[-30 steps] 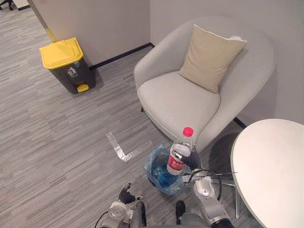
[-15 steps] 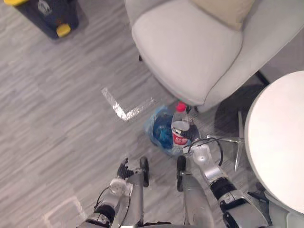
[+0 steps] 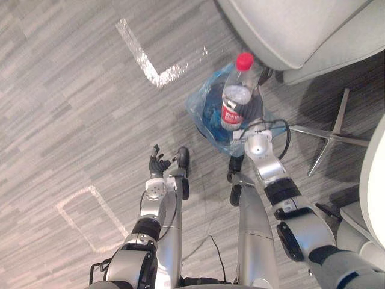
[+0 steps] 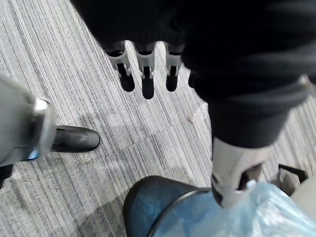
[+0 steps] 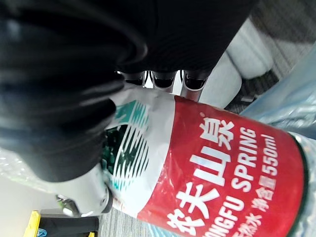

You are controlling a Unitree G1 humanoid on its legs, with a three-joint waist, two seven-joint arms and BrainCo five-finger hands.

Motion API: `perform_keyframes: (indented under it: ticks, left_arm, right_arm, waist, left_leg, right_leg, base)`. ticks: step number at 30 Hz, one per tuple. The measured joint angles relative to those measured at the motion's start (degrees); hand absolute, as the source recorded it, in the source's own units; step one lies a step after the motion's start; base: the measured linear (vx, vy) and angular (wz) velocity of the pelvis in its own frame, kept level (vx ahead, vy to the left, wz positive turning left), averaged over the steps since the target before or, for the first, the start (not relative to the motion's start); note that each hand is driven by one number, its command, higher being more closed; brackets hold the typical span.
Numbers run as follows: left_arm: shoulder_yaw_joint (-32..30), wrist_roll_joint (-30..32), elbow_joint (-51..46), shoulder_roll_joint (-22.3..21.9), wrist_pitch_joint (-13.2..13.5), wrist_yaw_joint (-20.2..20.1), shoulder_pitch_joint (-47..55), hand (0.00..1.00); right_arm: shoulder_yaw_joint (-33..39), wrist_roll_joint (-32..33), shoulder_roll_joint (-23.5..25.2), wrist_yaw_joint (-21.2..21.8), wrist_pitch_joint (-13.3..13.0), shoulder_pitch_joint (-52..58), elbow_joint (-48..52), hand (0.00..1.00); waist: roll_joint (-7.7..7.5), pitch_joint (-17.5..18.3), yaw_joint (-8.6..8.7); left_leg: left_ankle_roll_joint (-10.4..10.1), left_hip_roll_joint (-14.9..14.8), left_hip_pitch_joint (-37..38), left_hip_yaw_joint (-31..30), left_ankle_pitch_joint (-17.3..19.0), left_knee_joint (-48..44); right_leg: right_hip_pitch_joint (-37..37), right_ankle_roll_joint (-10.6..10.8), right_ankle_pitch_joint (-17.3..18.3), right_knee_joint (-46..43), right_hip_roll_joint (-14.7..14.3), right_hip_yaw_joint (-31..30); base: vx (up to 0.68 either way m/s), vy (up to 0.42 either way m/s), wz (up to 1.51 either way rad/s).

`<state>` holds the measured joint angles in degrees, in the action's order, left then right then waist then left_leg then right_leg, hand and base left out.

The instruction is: Gather rubbish on tea table into small bin, then transfer packed bag to large trash can.

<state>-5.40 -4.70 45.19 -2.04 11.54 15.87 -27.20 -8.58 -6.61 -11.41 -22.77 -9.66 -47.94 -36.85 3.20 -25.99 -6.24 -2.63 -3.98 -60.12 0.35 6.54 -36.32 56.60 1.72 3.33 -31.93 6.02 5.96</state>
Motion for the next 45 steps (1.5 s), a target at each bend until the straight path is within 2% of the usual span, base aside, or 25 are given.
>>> perform_keyframes:
  ticks: [2, 7, 11, 17, 19, 26, 30, 36, 37, 44, 45]
  left_arm:
    - [0.0, 0.0, 0.0, -0.3, 0.1, 0.1, 0.0, 0.00]
    - [0.5, 0.0, 0.0, -0.7, 0.5, 0.2, 0.0, 0.00]
    - [1.4, 0.0, 0.4, -1.0, 0.5, 0.2, 0.0, 0.00]
    - [2.9, 0.1, 0.6, -1.0, 0.6, 0.2, -0.2, 0.00]
    - [3.1, 0.1, 0.6, -0.9, 0.7, 0.1, -0.3, 0.00]
    - [4.3, 0.2, 0.7, -0.9, 0.9, -0.1, -0.4, 0.00]
    - [4.3, 0.2, 2.2, -0.8, 1.3, -0.2, -1.3, 0.00]
    - [4.1, 0.1, 3.2, -0.8, 1.7, -0.2, -2.0, 0.00]
    - [4.0, 0.0, 3.8, -0.5, 1.8, -0.2, -2.6, 0.00]
    - [2.0, -2.3, 3.8, -0.7, 2.0, 0.2, -4.4, 0.00]
    - [1.9, -2.6, 3.8, -0.7, 2.0, 0.2, -4.6, 0.00]
  right_arm:
    - [0.5, -0.1, 0.1, 0.0, 0.7, -0.1, -0.6, 0.00]
    - [0.6, -0.4, 0.2, 0.0, 0.8, -1.2, -0.7, 0.00]
    - [0.6, -3.6, 0.1, -0.1, 0.9, -1.2, -2.6, 0.00]
    - [-0.9, -10.2, 0.1, -0.3, 1.3, 0.2, -2.8, 0.00]
    - [-3.5, -15.3, 0.1, -0.3, 1.3, 1.6, -2.8, 0.00]
    - [-7.9, -25.8, -0.1, 0.5, 2.0, 1.6, -5.1, 0.00]
    - [-11.4, -31.2, 0.1, 2.2, 3.5, 1.4, -10.9, 0.00]
    - [-12.0, -33.8, 0.3, 2.7, 5.8, 1.4, -16.9, 0.00]
    - [-11.7, -33.8, 0.5, 2.7, 6.0, 1.0, -18.2, 0.00]
    - [-3.9, -33.8, 2.3, 1.7, 9.8, -0.2, -23.2, 0.00]
    - [-3.2, -33.8, 2.4, 1.7, 10.2, -0.2, -23.3, 1.00]
  waist:
    - [-0.01, 0.0, -0.54]
    - [-0.06, 0.0, -0.54]
    - [-0.19, 0.1, -0.46]
    - [-0.55, 0.4, -0.20]
    - [-0.98, 0.8, -0.16]
    - [-1.42, 1.1, -0.17]
    - [-1.58, 1.2, -0.21]
    - [-1.76, 1.5, -0.20]
    - [-2.20, 1.8, -0.23]
    - [-2.23, 1.8, -0.19]
    - [-2.24, 1.8, -0.20]
  left_leg:
    - [-0.1, 0.0, 0.2, -0.2, -0.1, 0.2]
    - [-0.6, 0.2, 0.5, -0.4, -0.7, 1.8]
    - [-0.9, 0.1, 1.0, -0.4, -1.0, 2.4]
    - [-0.9, -0.2, 2.5, -0.6, -1.6, 3.5]
    - [-1.0, -0.4, 3.4, -0.8, -1.7, 4.1]
    - [-1.1, -0.4, 3.4, -0.8, -1.7, 4.2]
    - [-1.3, -0.3, 3.1, -1.4, -1.9, 4.3]
    - [-1.4, 0.4, 2.2, -2.5, -3.4, 6.7]
    - [-1.6, 0.4, 1.2, -2.5, -4.1, 7.4]
    - [-2.2, 0.9, -3.8, -3.0, -5.5, 7.1]
    - [-2.3, 0.9, -4.3, -3.1, -5.6, 7.2]
  right_leg:
    - [0.0, -0.2, 0.4, -0.5, 0.0, 0.2]
    - [0.3, -0.4, 0.6, -0.6, 0.3, 0.4]
    - [0.2, -0.4, 0.6, -0.6, 0.3, 0.6]
    - [-1.5, -0.7, 0.4, 0.6, 0.1, 1.2]
    - [-2.7, -0.8, 0.3, 1.4, -0.1, 1.7]
    - [-2.8, -0.8, 0.3, 1.5, -0.1, 1.7]
    - [-2.8, -0.8, 0.4, 1.4, 0.0, 2.3]
    - [-1.4, -1.8, 1.4, 0.0, 1.2, 4.2]
    - [-0.1, -1.9, 1.5, -0.3, 1.3, 4.4]
    - [5.7, -2.5, 2.1, -2.9, 2.0, 4.9]
    - [6.2, -2.5, 2.1, -3.0, 2.0, 4.9]
  base:
    - [0.04, -0.007, 0.08]
    - [0.03, -0.004, 0.07]
    - [0.02, 0.000, 0.01]
    - [0.02, 0.004, 0.02]
    - [0.04, 0.000, 0.03]
    - [0.04, 0.005, 0.00]
    - [0.03, 0.003, 0.05]
    - [0.02, -0.013, 0.24]
    - [0.02, -0.027, 0.19]
    - [0.01, -0.006, 0.07]
    - [-0.01, -0.001, 0.07]
